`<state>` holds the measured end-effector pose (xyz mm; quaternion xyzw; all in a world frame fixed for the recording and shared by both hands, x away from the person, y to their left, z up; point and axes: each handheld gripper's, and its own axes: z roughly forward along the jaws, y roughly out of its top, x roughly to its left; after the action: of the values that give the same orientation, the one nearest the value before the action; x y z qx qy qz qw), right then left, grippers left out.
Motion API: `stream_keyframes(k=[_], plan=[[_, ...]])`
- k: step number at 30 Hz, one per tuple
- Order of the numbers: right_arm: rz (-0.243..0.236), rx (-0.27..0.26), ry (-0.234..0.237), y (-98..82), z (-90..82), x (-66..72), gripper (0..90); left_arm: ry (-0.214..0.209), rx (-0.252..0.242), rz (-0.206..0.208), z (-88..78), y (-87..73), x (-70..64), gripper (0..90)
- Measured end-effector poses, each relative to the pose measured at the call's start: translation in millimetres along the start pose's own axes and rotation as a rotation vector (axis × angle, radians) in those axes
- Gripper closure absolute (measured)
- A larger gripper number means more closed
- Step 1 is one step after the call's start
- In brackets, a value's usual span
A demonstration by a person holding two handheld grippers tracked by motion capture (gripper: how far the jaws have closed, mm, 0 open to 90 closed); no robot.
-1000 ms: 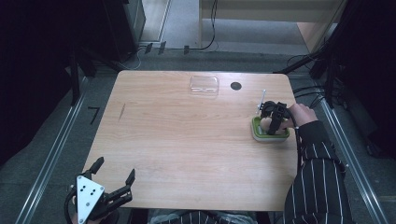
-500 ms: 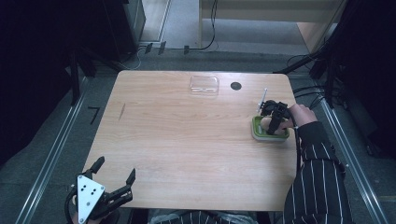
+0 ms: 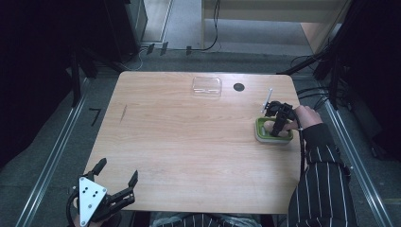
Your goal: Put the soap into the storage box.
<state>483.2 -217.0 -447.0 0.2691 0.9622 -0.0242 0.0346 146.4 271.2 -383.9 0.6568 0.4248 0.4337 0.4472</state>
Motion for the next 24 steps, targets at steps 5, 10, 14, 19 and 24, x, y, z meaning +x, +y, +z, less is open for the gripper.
stream_keyframes(k=[5,10,14,19,24], plan=[[-0.006,-0.001,-0.013,0.0,-2.0,0.2,29.5,-0.002,0.004,0.001,2.3,0.2,0.1,9.6],[-0.013,0.001,-0.027,1.2,-4.5,1.7,26.8,-0.004,0.008,0.005,4.6,1.3,-1.3,9.6],[-0.007,0.001,-0.019,0.6,-7.3,0.2,24.0,-0.002,0.006,0.006,4.6,2.1,-2.5,9.6],[0.011,-0.023,-0.027,-5.3,-12.7,-1.1,24.2,-0.006,0.008,0.013,5.1,3.1,-4.5,9.6],[0.045,-0.057,-0.002,-14.4,-19.3,-0.7,22.5,-0.012,0.002,0.014,5.6,3.3,-5.0,9.6]])
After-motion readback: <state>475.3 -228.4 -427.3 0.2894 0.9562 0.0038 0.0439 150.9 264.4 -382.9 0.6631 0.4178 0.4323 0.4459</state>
